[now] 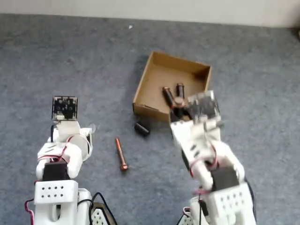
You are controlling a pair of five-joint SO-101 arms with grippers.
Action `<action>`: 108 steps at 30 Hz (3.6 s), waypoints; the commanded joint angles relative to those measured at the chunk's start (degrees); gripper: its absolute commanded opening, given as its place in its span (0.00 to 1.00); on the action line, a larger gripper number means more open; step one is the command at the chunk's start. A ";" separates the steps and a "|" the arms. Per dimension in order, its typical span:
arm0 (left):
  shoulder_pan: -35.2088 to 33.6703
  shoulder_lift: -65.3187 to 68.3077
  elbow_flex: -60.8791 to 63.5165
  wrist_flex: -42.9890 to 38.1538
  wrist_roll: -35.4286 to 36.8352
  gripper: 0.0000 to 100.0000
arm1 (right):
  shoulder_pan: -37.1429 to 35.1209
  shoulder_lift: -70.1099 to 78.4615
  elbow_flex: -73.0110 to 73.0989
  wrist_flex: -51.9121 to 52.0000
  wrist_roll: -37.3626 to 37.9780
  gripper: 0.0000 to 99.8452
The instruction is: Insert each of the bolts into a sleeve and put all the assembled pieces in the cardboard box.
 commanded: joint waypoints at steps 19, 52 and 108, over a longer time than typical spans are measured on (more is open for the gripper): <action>-0.57 -0.48 3.30 -5.36 0.53 0.19 | 5.85 78.64 -60.18 5.41 5.36 0.14; -4.09 -0.48 3.30 -5.54 0.62 0.19 | -19.03 80.84 -58.59 28.88 11.08 0.15; -3.65 0.22 -15.08 9.23 -20.40 0.19 | 6.81 36.00 -10.15 11.12 0.62 0.00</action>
